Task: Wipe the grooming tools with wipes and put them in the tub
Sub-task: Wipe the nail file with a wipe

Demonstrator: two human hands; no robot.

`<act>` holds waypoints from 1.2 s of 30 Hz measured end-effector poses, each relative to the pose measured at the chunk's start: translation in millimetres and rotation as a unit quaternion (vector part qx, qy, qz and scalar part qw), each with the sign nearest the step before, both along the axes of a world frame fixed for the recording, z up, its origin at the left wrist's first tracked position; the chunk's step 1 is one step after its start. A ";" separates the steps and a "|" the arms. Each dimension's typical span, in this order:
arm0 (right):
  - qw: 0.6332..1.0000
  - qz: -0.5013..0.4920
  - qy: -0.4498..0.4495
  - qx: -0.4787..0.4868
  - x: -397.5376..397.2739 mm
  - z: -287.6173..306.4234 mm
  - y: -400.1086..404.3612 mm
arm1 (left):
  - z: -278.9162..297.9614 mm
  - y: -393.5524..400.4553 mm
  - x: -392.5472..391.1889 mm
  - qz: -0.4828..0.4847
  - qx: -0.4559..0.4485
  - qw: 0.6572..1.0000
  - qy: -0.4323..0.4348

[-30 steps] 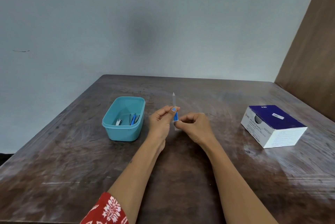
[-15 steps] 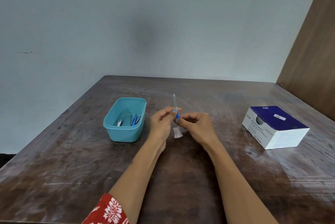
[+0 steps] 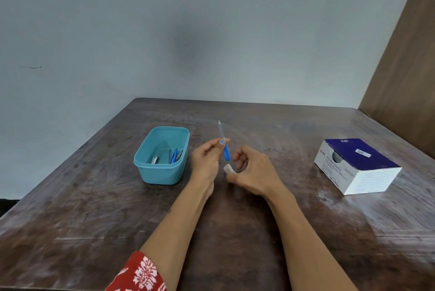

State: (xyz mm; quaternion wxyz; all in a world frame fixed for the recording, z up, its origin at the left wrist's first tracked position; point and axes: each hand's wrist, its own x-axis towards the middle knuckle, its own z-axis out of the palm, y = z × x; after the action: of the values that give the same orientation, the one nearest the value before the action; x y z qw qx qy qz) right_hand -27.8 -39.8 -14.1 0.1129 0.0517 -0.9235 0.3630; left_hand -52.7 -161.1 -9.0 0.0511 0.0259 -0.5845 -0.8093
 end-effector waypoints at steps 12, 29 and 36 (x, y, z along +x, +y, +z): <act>0.998 -0.030 0.052 0.021 -3.2 -2.9 -2.6 | -0.7 -0.4 -1.5 0.003 0.019 1.000 -0.013; 0.969 -0.040 0.162 -0.184 2.9 3.0 -20.4 | -0.2 -1.3 -0.6 -0.008 0.064 0.997 -0.031; 0.962 -0.032 0.142 -0.232 3.1 4.8 -18.8 | 1.0 -2.1 0.4 -0.025 0.056 0.998 -0.036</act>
State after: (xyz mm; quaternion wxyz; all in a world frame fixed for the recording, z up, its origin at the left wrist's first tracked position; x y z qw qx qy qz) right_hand -24.7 -58.6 -9.3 0.2631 0.0449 -0.7894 0.5528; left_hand -52.4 -163.2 -8.0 0.0086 0.0433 -0.5405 -0.8402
